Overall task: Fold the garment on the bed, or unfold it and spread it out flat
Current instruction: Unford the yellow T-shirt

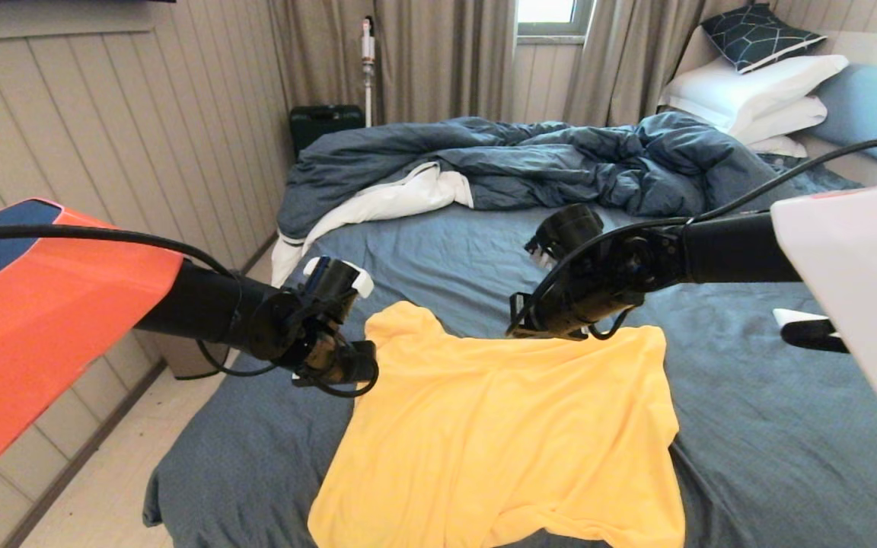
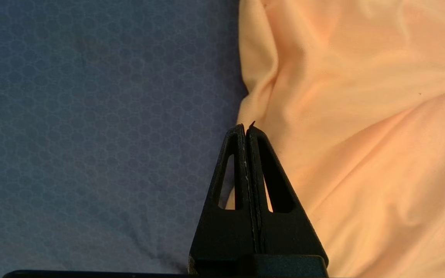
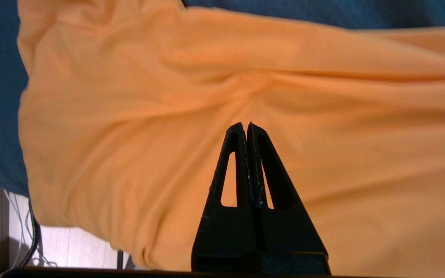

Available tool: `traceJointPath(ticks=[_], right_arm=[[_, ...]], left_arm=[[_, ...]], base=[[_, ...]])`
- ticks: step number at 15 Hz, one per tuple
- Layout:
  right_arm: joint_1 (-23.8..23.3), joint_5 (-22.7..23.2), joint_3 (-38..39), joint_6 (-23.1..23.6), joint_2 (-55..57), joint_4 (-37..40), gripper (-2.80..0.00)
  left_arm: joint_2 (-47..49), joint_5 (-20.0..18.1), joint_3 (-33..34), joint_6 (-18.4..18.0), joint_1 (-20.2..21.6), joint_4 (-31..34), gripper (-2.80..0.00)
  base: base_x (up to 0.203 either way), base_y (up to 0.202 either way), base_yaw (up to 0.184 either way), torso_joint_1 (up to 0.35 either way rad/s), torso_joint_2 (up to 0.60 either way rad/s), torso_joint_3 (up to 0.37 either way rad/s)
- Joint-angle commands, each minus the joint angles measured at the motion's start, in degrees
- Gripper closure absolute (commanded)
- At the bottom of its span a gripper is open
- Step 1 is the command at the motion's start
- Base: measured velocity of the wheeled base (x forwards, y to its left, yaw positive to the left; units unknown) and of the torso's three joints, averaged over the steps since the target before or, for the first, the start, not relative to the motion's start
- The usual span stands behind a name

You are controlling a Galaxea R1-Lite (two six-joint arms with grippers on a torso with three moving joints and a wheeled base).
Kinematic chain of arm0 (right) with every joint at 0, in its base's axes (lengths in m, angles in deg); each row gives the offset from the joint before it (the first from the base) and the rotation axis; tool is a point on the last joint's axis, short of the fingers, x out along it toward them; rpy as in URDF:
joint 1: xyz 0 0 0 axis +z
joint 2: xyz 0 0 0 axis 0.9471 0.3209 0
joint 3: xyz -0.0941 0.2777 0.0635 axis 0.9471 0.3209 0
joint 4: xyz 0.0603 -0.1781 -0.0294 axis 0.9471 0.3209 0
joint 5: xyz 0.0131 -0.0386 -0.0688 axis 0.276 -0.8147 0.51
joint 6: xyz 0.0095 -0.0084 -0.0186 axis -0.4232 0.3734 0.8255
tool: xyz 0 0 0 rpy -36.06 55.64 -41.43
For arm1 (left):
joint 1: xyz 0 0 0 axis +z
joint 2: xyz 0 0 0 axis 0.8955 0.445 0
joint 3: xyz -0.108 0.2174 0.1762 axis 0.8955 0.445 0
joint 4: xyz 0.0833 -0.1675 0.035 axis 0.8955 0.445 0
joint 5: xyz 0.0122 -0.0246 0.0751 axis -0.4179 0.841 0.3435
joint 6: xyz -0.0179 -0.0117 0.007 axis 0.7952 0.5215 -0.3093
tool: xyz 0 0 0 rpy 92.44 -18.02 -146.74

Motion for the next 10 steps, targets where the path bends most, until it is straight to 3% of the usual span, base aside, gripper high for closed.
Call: traceJointPath(ticks=[1, 2, 3, 7, 10], right_arm=[[-1.3, 0.0, 5.6, 0.0, -5.1, -0.1, 0.0], [-2.4, 0.0, 10.1, 0.2, -7.7, -0.3, 0.0], [-3.7, 0.2, 15.7, 0.5, -11.6, -0.4, -2.8], [-9.8, 2.3, 33.9, 5.1, -25.3, 0.0, -2.8], [-10.9, 3.4, 42.6, 6.6, -29.6, 1.6, -2.8]], left_arm=[[0.3, -0.2, 0.2, 0.2, 0.2, 0.3, 0.0], [0.3, -0.3, 0.2, 0.3, 0.2, 0.3, 0.0], [0.3, -0.4, 0.0, 0.3, 0.1, 0.3, 0.0], [0.3, -3.2, -2.2, 1.2, 0.1, 2.0, 0.0], [0.7, -5.0, -4.2, 3.9, 0.1, 6.3, 0.0]], base=[[0.0, 0.0, 0.0, 0.0, 0.0, 0.0], [0.0, 0.0, 0.0, 0.0, 0.0, 0.0], [0.0, 0.0, 0.0, 0.0, 0.0, 0.0], [0.0, 0.0, 0.0, 0.0, 0.0, 0.0], [0.0, 0.0, 0.0, 0.0, 0.0, 0.0]])
